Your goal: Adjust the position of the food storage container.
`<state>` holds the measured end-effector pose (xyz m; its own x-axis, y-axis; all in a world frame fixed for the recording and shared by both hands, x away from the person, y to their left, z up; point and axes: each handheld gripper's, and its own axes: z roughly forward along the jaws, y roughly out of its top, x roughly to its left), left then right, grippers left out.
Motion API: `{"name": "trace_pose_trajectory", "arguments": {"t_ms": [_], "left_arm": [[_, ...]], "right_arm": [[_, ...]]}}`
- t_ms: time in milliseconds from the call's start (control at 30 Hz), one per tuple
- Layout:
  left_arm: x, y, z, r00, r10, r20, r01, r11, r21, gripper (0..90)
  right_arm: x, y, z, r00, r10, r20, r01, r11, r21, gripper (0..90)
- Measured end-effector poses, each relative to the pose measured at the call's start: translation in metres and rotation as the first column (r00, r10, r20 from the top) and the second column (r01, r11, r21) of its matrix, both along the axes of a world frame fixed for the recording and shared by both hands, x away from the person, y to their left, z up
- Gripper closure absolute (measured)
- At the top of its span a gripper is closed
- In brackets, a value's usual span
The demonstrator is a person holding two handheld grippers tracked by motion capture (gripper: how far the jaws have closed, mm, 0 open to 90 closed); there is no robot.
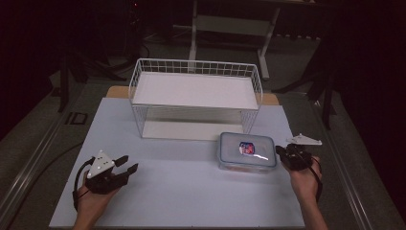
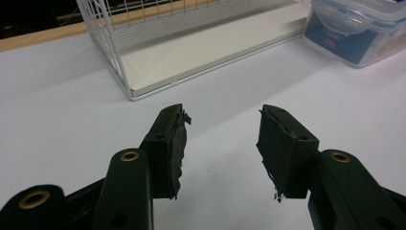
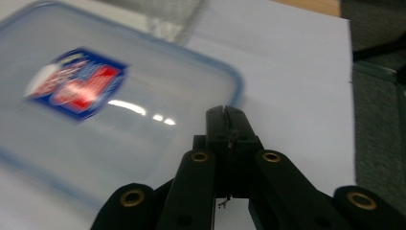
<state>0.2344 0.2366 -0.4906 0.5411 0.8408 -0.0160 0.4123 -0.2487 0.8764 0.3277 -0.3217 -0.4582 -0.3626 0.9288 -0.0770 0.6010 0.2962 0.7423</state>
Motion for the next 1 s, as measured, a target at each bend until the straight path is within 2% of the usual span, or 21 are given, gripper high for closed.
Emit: {"name": "trace_pose_trajectory", "arguments": {"t_ms": [100,267,400,433,500,567,767,900,1000], "left_arm": [[0.0,0.0,0.0,1.0,0.0,0.001,0.0,1.0,0.0,51.4],[0.0,0.0,0.0,1.0,-0.001,0.003,0.001,1.0,0.002,51.4],[0.0,0.0,0.0,1.0,-0.002,0.001,0.002,1.0,-0.001,51.4],[0.0,0.0,0.0,1.0,-0.004,0.0,0.004,1.0,0.002,51.4],[0.0,-0.001,0.0,1.0,-0.007,0.0,0.007,1.0,0.002,51.4],[0.0,-0.001,-0.001,1.0,-0.007,-0.001,0.007,1.0,0.003,51.4],[0.001,-0.002,-0.001,0.9999,-0.01,-0.004,0.01,0.9999,0.008,51.4],[0.001,-0.001,-0.001,1.0,-0.008,-0.002,0.008,1.0,0.004,51.3],[0.001,-0.001,-0.001,1.0,-0.009,-0.002,0.009,1.0,0.003,51.3]], "right_arm": [[0.01,-0.005,-0.002,0.9992,-0.04,-0.008,0.04,0.9992,0.003,90.0],[0.028,-0.013,-0.011,0.9937,-0.094,-0.061,0.096,0.9952,0.022,90.0],[0.036,-0.012,-0.016,0.9911,-0.096,-0.092,0.103,0.9924,0.068,90.0],[0.038,-0.011,-0.017,0.9911,-0.09,-0.098,0.098,0.9925,0.074,90.0],[0.04,-0.007,-0.02,0.9894,-0.105,-0.1,0.111,0.9925,0.051,90.0],[0.042,-0.007,-0.022,0.9883,-0.108,-0.107,0.117,0.9901,0.078,90.0],[0.043,0.012,-0.023,0.9931,-0.058,-0.101,0.067,0.9944,0.082,90.0],[0.04,0.033,-0.024,0.9952,0.002,-0.098,0.007,0.9958,0.091,90.0],[0.033,0.048,-0.025,0.9941,0.058,-0.092,-0.047,0.993,0.108,90.0]]}}
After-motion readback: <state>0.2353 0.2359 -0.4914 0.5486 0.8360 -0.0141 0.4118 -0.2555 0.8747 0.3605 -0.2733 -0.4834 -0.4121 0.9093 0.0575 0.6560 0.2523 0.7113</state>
